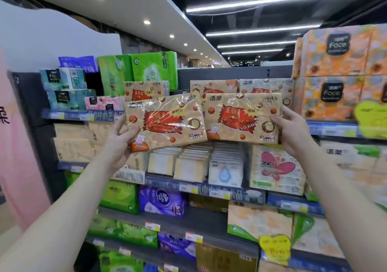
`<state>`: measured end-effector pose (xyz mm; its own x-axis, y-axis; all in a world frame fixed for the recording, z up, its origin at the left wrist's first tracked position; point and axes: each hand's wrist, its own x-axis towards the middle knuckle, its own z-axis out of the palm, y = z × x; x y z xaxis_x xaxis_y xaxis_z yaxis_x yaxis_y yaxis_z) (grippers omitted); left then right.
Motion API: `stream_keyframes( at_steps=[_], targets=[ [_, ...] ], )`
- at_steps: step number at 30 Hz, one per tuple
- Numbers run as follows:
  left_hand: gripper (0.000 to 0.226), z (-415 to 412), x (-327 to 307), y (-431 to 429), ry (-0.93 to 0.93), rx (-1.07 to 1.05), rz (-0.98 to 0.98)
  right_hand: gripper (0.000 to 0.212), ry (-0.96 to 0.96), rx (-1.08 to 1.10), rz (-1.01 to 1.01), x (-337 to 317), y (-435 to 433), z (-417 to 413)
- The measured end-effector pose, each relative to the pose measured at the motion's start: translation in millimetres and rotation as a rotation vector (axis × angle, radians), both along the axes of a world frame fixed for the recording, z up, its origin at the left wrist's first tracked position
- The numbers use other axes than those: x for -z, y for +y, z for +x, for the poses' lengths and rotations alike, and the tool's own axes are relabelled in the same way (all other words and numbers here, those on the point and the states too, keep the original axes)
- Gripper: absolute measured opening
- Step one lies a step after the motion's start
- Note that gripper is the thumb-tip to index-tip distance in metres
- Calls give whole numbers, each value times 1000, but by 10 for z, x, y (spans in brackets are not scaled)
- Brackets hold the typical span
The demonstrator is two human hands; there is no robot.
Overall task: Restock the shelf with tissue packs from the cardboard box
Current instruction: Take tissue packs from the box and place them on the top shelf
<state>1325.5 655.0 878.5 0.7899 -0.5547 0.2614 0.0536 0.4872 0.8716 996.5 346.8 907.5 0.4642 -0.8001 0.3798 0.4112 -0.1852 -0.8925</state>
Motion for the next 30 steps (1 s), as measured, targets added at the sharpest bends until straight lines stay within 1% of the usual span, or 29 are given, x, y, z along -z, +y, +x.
stream_keyframes(
  at_steps=[2, 4, 6, 9, 11, 15, 19, 21, 25, 27, 30],
  targets=[
    [68, 178, -28, -60, -16, 0, -5, 45, -4, 17, -9, -74, -61, 183],
    [63, 344, -62, -135, -32, -1, -7, 47, -10, 36, -14, -152, -93, 351],
    [60, 503, -98, -215, -58, 13, -14, 47, -22, 48, -9, -234, -107, 499],
    [66, 748, -161, -334, -106, 62, -20, 42, -21, 78, -39, -352, -147, 715],
    [66, 915, -212, -399, -99, 78, -35, 39, -19, 101, -65, -436, -158, 856],
    [64, 1234, -360, -508, -156, 120, -41, 42, -19, 140, -82, -615, -103, 1103],
    [60, 1445, -534, -593, -185, 153, -64, 45, -63, 165, -76, -702, -88, 1384],
    [63, 1528, -588, -639, -190, 185, -73, 48, -69, 195, -59, -708, -91, 1530],
    [63, 1698, -648, -742, -172, 198, -87, 49, 7, 253, -58, -706, -134, 1801],
    [63, 1763, -656, -785, -159, 204, -100, 47, 64, 288, -95, -691, -145, 1922],
    [58, 1826, -650, -838, -148, 224, -123, 44, 218, 318, -156, -617, -228, 2036]
  ],
)
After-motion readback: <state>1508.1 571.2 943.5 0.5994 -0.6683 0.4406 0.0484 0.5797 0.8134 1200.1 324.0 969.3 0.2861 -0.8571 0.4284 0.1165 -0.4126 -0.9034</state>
